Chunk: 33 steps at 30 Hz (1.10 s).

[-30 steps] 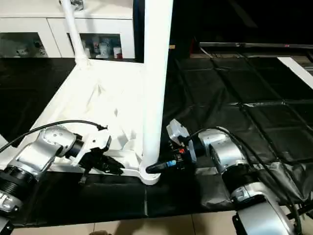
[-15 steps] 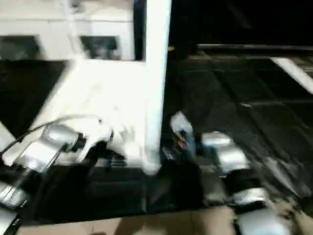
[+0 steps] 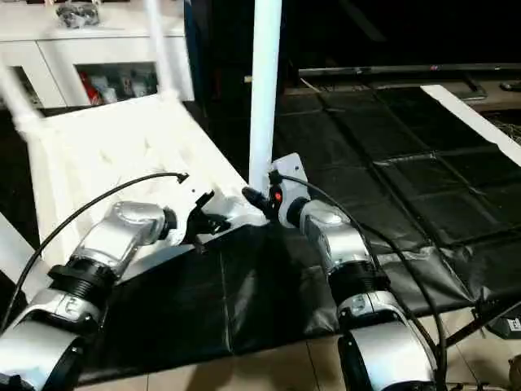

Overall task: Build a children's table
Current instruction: Rotate leg to tighten

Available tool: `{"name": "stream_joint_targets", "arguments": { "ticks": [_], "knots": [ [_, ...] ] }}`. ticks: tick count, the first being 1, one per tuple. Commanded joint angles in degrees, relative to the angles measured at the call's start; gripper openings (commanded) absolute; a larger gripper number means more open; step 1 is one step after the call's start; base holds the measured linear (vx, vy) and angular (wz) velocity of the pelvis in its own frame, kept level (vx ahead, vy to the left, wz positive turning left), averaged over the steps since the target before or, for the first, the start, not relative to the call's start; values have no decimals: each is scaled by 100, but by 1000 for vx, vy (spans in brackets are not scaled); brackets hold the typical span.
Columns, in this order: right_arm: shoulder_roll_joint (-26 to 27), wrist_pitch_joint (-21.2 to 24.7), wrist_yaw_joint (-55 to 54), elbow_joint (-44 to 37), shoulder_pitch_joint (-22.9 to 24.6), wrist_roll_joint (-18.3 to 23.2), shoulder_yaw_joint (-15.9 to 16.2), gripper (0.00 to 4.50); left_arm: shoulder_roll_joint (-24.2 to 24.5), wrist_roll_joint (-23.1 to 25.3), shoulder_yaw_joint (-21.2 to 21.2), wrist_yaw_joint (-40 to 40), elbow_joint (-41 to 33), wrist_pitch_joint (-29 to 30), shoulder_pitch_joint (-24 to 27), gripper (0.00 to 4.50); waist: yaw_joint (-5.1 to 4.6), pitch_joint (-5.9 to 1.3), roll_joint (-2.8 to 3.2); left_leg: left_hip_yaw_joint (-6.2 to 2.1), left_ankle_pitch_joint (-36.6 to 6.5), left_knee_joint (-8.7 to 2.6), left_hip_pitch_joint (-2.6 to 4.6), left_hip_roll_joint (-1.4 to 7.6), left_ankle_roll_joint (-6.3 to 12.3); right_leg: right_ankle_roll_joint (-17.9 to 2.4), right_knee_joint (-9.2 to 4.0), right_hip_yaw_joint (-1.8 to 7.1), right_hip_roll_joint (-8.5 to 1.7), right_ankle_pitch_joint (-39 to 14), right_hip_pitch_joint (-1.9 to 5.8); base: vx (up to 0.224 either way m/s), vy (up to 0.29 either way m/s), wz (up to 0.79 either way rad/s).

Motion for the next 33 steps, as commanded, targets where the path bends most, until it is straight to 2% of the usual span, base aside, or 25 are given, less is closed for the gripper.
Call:
{"name": "stream_joint_targets", "arguments": {
  "ticks": [1, 2, 3, 4, 9, 11, 15, 16, 17, 19, 20, 21, 25, 31, 33],
  "knots": [
    [642, 157, 681, -21, 165, -3, 546, 282, -340, -256, -119, -33, -327, -125, -54, 0, 53, -367, 24, 25, -1166, -356, -49, 24, 199, -1319, -420, 150, -249, -1035, 310, 0, 0, 0],
    [642, 157, 681, -21, 165, -3, 546, 282, -340, -256, -119, -33, -327, -125, -54, 0, 55, -369, 24, 28, -1153, -354, -47, 26, 211, -1342, -417, 151, -251, -990, 314, 0, 0, 0],
    [642, 157, 681, -21, 165, -3, 546, 301, -340, -256, -119, -33, -327, -125, -54, 0, 51, -364, 22, 33, -1148, -353, -48, 20, 229, -1361, -417, 152, -248, -966, 319, 0, 0, 0],
    [618, 73, 754, -30, 201, -28, 546, 315, -271, -273, -139, -162, -387, -176, 16, 0, 56, -352, -4, 39, -1207, -360, -40, 22, 233, -1344, -437, 151, -254, -1098, 312, 0, 0, 0],
    [423, -12, 1291, -154, 324, 33, 616, 364, -18, -235, -267, -553, -505, -308, 165, 0, 48, -341, -24, 32, -1255, -380, -49, 37, 266, -1257, -453, 160, -272, -1339, 312, 0, 0, 0],
    [213, -152, 1668, -161, 386, 3, 676, 375, 131, -211, -335, -801, -542, -425, 225, 0, 55, -340, -17, 35, -1287, -377, -40, 45, 285, -1274, -456, 164, -280, -1378, 301, 0, 0, 0],
    [-122, -325, 2366, -191, 430, 167, 564, 400, 401, -159, -470, -1229, -570, -677, 298, 0, 113, -340, -3, 40, -1306, -377, -22, 62, 328, -1332, -446, 171, -282, -1288, 295, 0, 0, 0],
    [-386, -707, 2793, -242, 482, 71, 651, 418, 572, -150, -556, -1539, -621, -814, 352, 0, 126, -339, -1, 40, -1311, -379, -24, 73, 328, -1353, -438, 167, -285, -1258, 297, 0, 0, 0],
    [-409, -729, 2829, -242, 484, 62, 655, 423, 588, -154, -564, -1580, -630, -840, 361, 0, 143, -346, 5, 43, -1301, -374, -15, 79, 333, -1367, -437, 166, -287, -1222, 290, 0, 0, 0],
    [-672, -857, 3347, -256, 516, 66, 644, 423, 772, -189, -667, -2036, -738, -1057, 451, 0, 202, -347, -7, 62, -1238, -365, -11, 83, 355, -1425, -413, 165, -270, -1095, 293, 0, 0, 0],
    [-672, -857, 3347, -256, 516, 66, 644, 423, 772, -189, -667, -2036, -738, -1057, 451, 0, 227, -347, 7, 67, -1239, -365, -1, 93, 361, -1438, -408, 168, -274, -1072, 284, 0, 0, 0],
    [-825, -920, 3819, -307, 535, 174, 592, 423, 896, -142, -769, -2265, -782, -1248, 501, 0, 263, -351, 3, 80, -1188, -358, 16, 97, 355, -1476, -396, 168, -266, -963, 274, 0, 0, 0],
    [-1012, -1056, 4357, -312, 542, 199, 642, 423, 1096, -97, -937, -2629, -847, -1519, 576, 0, 355, -364, 14, 88, -1170, -352, 13, 112, 370, -1522, -352, 156, -263, -754, 273, 0, 0, 0],
    [-1274, -921, 5451, -339, 541, 388, 831, 423, 1326, -164, -1071, -3142, -952, -1820, 637, 0, 403, -359, -25, 86, -1154, -354, -5, 113, 376, -1493, -354, 154, -279, -876, 288, 0, 0, 0],
    [-1306, -913, 5589, -310, 523, 380, 858, 407, 1377, -157, -1093, -3228, -970, -1873, 645, 0, 410, -356, -29, 86, -1153, -355, -6, 110, 375, -1468, -358, 154, -284, -965, 284, 0, 0, 0]
  ]
}}
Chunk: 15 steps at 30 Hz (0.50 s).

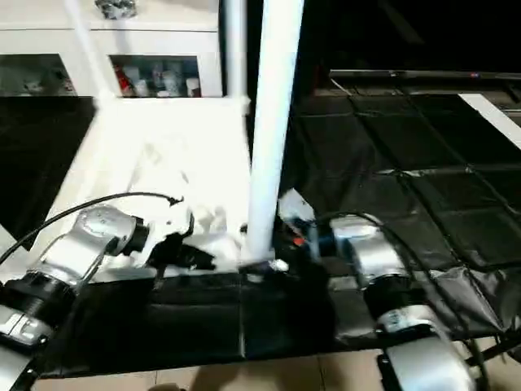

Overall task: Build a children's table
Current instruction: Rotate leg to tighten

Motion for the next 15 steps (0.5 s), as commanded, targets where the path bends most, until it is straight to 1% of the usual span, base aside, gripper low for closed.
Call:
{"name": "stream_joint_targets", "arguments": {
  "ticks": [1, 2, 3, 4, 5, 6, 7, 8, 10, 13, 15],
  "knots": [
    [-69, 39, 315, -54, 14, 9, 86, 397, 39, -13, -278, -368, -182, -175, 48, 0, -28, -368, -17, 56, -1145, -350, 13, 78, 353, -1453, -357, 169, -273, -1005, 303, 0, 0, 0],
    [-81, 47, 388, -33, 2, 14, 92, 397, 78, -11, -301, -417, -182, -219, 59, 0, -30, -368, -25, 57, -1146, -348, 7, 80, 350, -1450, -354, 171, -274, -1012, 305, 0, 0, 0],
    [-84, 47, 399, -30, 0, 17, 94, 375, 86, -11, -306, -427, -184, -226, 62, 0, -30, -367, -23, 59, -1136, -347, 7, 76, 346, -1444, -356, 172, -273, -1035, 302, 0, 0, 0],
    [-123, 69, 461, -25, -13, 78, 149, 365, 147, -14, -339, -502, -220, -273, 93, 0, -29, -365, -20, 56, -1130, -350, 9, 80, 337, -1446, -356, 169, -271, -1038, 299, 0, 0, 0],
    [-127, 72, 464, -26, -13, 85, 155, 365, 150, -14, -340, -507, -223, -275, 95, 0, -32, -365, -25, 56, -1127, -350, 5, 78, 335, -1442, -355, 168, -268, -1040, 303, 0, 0, 0],
    [-143, 84, 473, -31, -16, 116, 184, 354, 168, -17, -348, -527, -238, -285, 105, 0, -28, -370, -19, 55, -1108, -351, 12, 81, 325, -1443, -351, 167, -270, -1024, 305, 0, 0, 0],
    [-204, 169, 475, -121, -3, 267, 321, 343, 188, -34, -350, -574, -283, -279, 131, 0, -32, -369, -24, 57, -1084, -348, 7, 81, 325, -1453, -345, 168, -266, -986, 303, 0, 0, 0],
    [-207, 173, 475, -127, -2, 274, 329, 333, 188, -35, -350, -576, -285, -279, 132, 0, -31, -372, -21, 56, -1068, -350, 12, 78, 328, -1459, -344, 164, -262, -965, 309, 0, 0, 0],
    [-280, 256, 475, -239, 24, 415, 487, 318, 198, -35, -354, -610, -302, -284, 153, 0, -30, -375, -24, 63, -1027, -340, 11, 72, 343, -1466, -339, 166, -255, -893, 308, 0, 0, 0],
    [-318, 284, 475, -276, 33, 487, 574, 289, 221, -26, -373, -622, -281, -324, 161, 0, -27, -373, -28, 64, -1056, -339, 11, 71, 340, -1427, -346, 167, -259, -986, 301, 0, 0, 0],
    [-338, 308, 475, -314, 44, 545, 631, 280, 240, -38, -384, -611, -259, -344, 160, 0, -27, -374, -27, 65, -1068, -339, 12, 73, 326, -1431, -348, 168, -260, -1006, 300, 0, 0, 0]
  ]
}}
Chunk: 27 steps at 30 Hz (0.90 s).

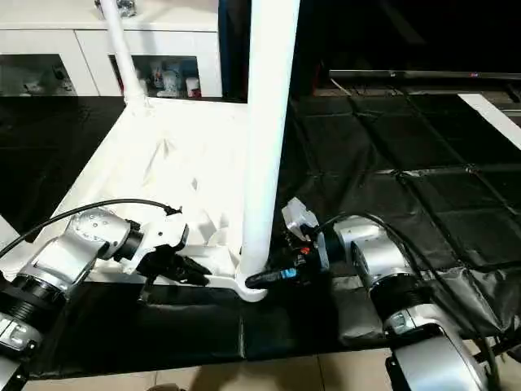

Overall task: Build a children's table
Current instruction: Rotate leg to tighten

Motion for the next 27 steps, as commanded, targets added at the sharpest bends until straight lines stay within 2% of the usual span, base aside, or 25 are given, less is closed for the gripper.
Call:
{"name": "stream_joint_targets", "arguments": {
  "ticks": [1, 5, 10, 11, 12, 14, 15, 16, 18, 19, 20, 21, 22, 23, 24, 25, 26, 27],
  "knots": [
    [-69, 62, 93, -127, 49, 99, 121, 266, 1, 57, -219, -163, -85, -74, 50, 0, -25, -374, -19, 61, -1071, -341, 9, 69, 319, -1435, -351, 170, -258, -992, 299, 0, 0, 0],
    [-89, 54, 93, -160, 66, 178, 172, 231, 0, 51, -210, -105, -101, -42, 63, 0, -23, -380, -11, 62, -1052, -335, 10, 65, 302, -1443, -343, 170, -251, -908, 302, 0, 0, 0],
    [-106, 190, 93, -293, 154, 358, 178, 213, -87, 30, -131, 45, -32, 59, 46, 0, 9, -379, -31, 69, -1018, -326, 9, 61, 324, -1413, -346, 173, -251, -931, 306, 0, 0, 0],
    [-90, 219, 93, -338, 193, 391, 131, 212, -113, 22, -113, 99, -29, 119, 40, 0, 14, -379, -2, 64, -1035, -329, 14, 64, 315, -1412, -346, 173, -253, -962, 300, 0, 0, 0],
    [-83, 228, 93, -343, 198, 395, 116, 212, -118, 24, -111, 110, -26, 127, 38, 0, 18, -381, -11, 72, -1044, -327, 19, 63, 312, -1402, -356, 175, -249, -965, 298, 0, 0, 0],
    [80, 393, 39, -409, 282, 419, -216, 210, -215, 102, -75, 406, 43, 357, -27, 0, 24, -382, -17, 68, -1055, -326, 9, 62, 294, -1402, -343, 177, -247, -948, 301, 0, 0, 0],
    [140, 380, -155, -433, 315, 373, -266, 210, -278, 101, -40, 528, 63, 448, -49, 0, 37, -377, 14, 64, -1084, -327, 17, 65, 281, -1411, -351, 176, -254, -985, 288, 0, 0, 0],
    [173, 360, -300, -455, 337, 341, -279, 210, -317, 93, -15, 599, 68, 506, -58, 0, 32, -365, -9, 63, -1154, -334, 10, 57, 253, -1376, -372, 173, -252, -1117, 295, 0, 0, 0],
    [247, 418, -686, -476, 359, 248, -272, 210, -407, 88, 32, 761, 81, 654, -96, 0, 9, -342, -8, 54, -1289, -361, 11, 50, 174, -1254, -409, 170, -251, -1477, 298, 0, 0, 0],
    [346, 392, -1226, -442, 365, 60, -248, 210, -512, 92, 81, 948, 85, 805, -134, 0, 4, -334, -5, 49, -1369, -369, 21, 47, 149, -1201, -429, 167, -256, -1671, 289, 0, 0, 0],
    [524, 377, -1966, -357, 346, -166, -232, 209, -692, 115, 159, 1280, 102, 1047, -201, 0, -21, -312, 11, 45, -1503, -380, 33, 36, 60, -1071, -471, 172, -258, -2050, 261, 0, 0, 0],
    [541, 377, -2022, -349, 343, -180, -233, 208, -708, 117, 166, 1311, 104, 1068, -207, 0, -75, -286, 20, 27, -1677, -396, 48, 18, -29, -916, -520, 164, -269, -2505, 256, -50, -9, -2],
    [625, 375, -2262, -309, 329, -238, -244, 208, -788, 129, 201, 1461, 115, 1167, -235, 0, -127, -294, -3, 6, -1768, -396, 59, -4, -71, -739, -564, 148, -276, -2915, 259, 0, 0, 0],
    [803, 379, -2732, -208, 273, -357, -320, 206, -928, 156, 263, 1738, 135, 1334, -274, 0, -152, -299, -4, -16, -1771, -404, 44, -1, -69, -689, -565, 141, -289, -2998, 273, 0, 0, 0],
    [805, 379, -2735, -207, 273, -358, -321, 204, -929, 156, 263, 1740, 135, 1336, -275, 0, -222, -298, 32, -29, -1772, -413, 8, -4, -67, -652, -580, 143, -285, -2975, 278, 0, 0, 0],
    [1007, 397, -3305, -58, 179, -493, -403, 201, -1132, 154, 373, 2105, 158, 1546, -322, 0, -281, -297, 29, -43, -1797, -410, -2, -20, -63, -641, -583, 128, -275, -3022, 274, 0, 0, 0],
    [1182, 465, -3780, 61, 96, -595, -495, 201, -1302, 131, 466, 2387, 172, 1721, -362, 0, -301, -293, 45, -50, -1815, -409, -2, -26, -73, -653, -586, 119, -273, -3039, 266, 0, 0, 0],
    [1340, 571, -4215, 171, 10, -665, -570, 200, -1471, 108, 555, 2663, 199, 1865, -408, 0, -351, -298, 26, -60, -1877, -396, 7, -53, -65, -603, -616, 97, -266, -3192, 258, 0, 0, 0]
  ]
}}
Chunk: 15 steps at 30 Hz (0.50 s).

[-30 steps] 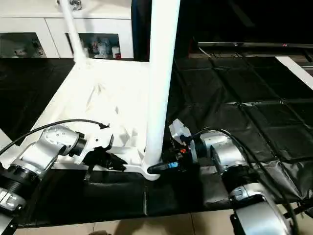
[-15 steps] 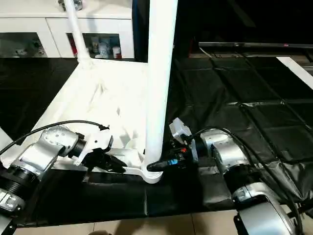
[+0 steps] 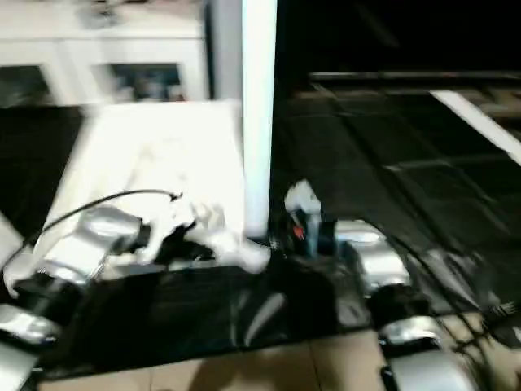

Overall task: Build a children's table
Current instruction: Rotate leg to tighten

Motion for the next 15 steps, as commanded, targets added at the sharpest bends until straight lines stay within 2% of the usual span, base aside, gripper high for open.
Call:
{"name": "stream_joint_targets", "arguments": {
  "ticks": [1, 2, 4, 5, 6, 10, 12, 13, 14, 15],
  "knots": [
    [565, 324, -732, 244, -150, -272, 319, 198, -586, -185, -1, 570, -27, 233, -231, 0, 6, -281, 4, -26, -1893, -400, -31, -17, -34, -595, -637, 86, -262, -3256, 227, 0, 0, 0],
    [647, 375, -966, 310, -202, -296, 284, 198, -679, -193, 53, 731, 15, 279, -267, 0, -10, -279, 21, -25, -1890, -388, -35, -25, -30, -588, -639, 88, -257, -3275, 220, 0, 0, 0],
    [768, 445, -1289, 404, -283, -326, 240, 198, -817, -201, 134, 974, 94, 322, -327, 0, -34, -300, 17, -25, -1891, -380, -25, -27, 26, -590, -658, 86, -250, -3221, 202, 0, 0, 0],
    [891, 500, -1627, 488, -359, -384, 206, 198, -958, -198, 221, 1214, 180, 358, -393, 0, -55, -304, 36, -23, -1887, -381, -25, -17, 40, -678, -641, 91, -240, -3004, 193, 0, 0, 0],
    [972, 532, -1818, 534, -398, -410, 183, 198, -1045, -198, 273, 1351, 230, 376, -429, 0, -57, -316, 31, -30, -1858, -393, -38, -11, 49, -746, -619, 89, -234, -2784, 215, 0, 0, 0],
    [1073, 501, -1882, 532, -395, -490, 190, 198, -1123, -177, 309, 1428, 145, 399, -382, 0, -54, -335, 53, -5, -1675, -392, -63, 9, 142, -1026, -542, 125, -228, -1956, 249, 0, 0, 0],
    [1099, 482, -1925, 553, -399, -537, 175, 198, -1134, -168, 315, 1465, 110, 438, -366, 0, -60, -345, 51, -2, -1582, -387, -78, 15, 164, -1117, -512, 133, -234, -1731, 274, 0, 0, 0],
    [1104, 450, -1823, 540, -376, -493, 103, 231, -1070, -163, 287, 1388, 26, 380, -299, 0, -57, -354, 44, 6, -1480, -379, -80, 15, 185, -1164, -501, 135, -233, -1561, 283, 0, 0, 0],
    [1104, 450, -1823, 540, -376, -493, 103, 231, -1070, -163, 287, 1388, 26, 380, -299, 0, -54, -353, 49, 8, -1461, -378, -77, 18, 199, -1193, -496, 140, -237, -1504, 281, 0, 0, 0],
    [1095, 458, -1747, 498, -355, -473, 80, 250, -1018, -177, 280, 1335, -3, 381, -263, 0, -55, -354, 47, 10, -1408, -377, -85, 14, 214, -1230, -485, 139, -234, -1417, 294, 0, 0, 0]
  ]
}}
